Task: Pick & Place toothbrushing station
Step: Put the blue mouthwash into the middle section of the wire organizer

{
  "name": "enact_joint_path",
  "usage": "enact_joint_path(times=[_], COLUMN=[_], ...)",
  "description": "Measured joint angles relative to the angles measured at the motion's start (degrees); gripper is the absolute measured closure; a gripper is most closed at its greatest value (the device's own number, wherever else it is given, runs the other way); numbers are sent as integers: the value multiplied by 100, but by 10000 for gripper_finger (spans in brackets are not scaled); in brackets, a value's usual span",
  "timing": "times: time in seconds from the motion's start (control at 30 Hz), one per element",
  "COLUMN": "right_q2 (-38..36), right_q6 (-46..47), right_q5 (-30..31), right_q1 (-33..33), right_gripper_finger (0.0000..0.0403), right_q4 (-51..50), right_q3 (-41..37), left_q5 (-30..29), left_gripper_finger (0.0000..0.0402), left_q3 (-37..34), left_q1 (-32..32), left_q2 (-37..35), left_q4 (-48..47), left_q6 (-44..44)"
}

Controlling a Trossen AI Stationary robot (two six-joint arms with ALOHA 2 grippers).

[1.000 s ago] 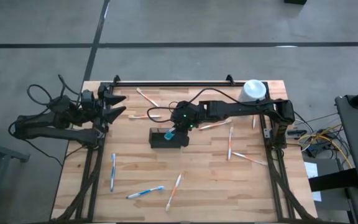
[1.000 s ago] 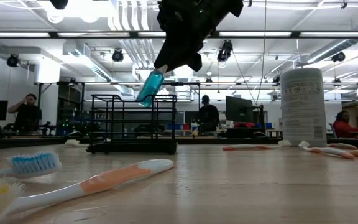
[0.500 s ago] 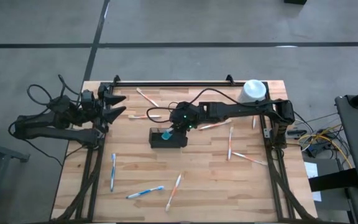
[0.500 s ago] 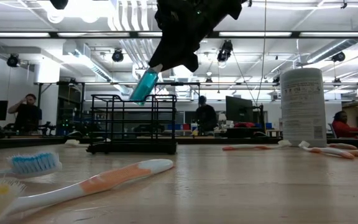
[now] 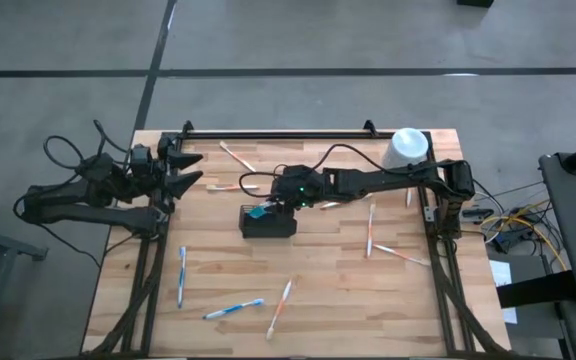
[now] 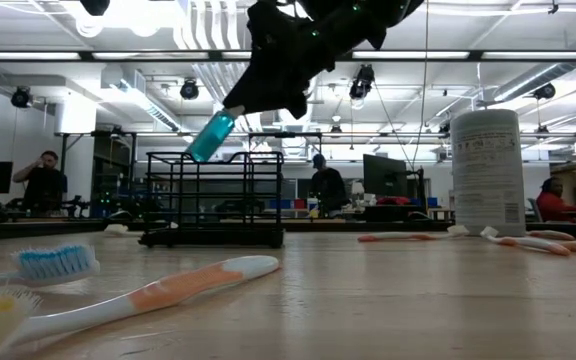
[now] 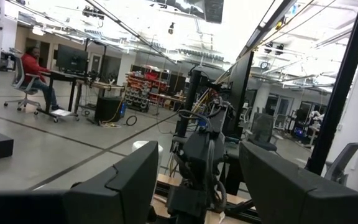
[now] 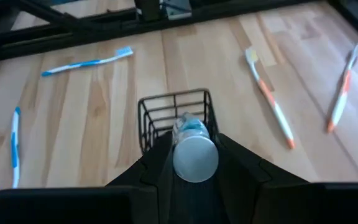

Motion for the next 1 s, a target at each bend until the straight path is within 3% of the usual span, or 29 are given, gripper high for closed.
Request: enact_joint_path(times=[0.33, 1.0], right_q2=[-1, -502], right_q6=[139, -16], right_q5=[-12, -164], right_q1=[0, -4], right_gripper_finger=[307, 307], right_q4=[1205, 678], right_q3=[-520, -464], left_q5=[0, -1], left_gripper_finger=[170, 170], left_q3=[0, -1], left_q1=[0, -1], left_q2=[1, 8], left_q4=[-4, -80], left_q6=[2, -52])
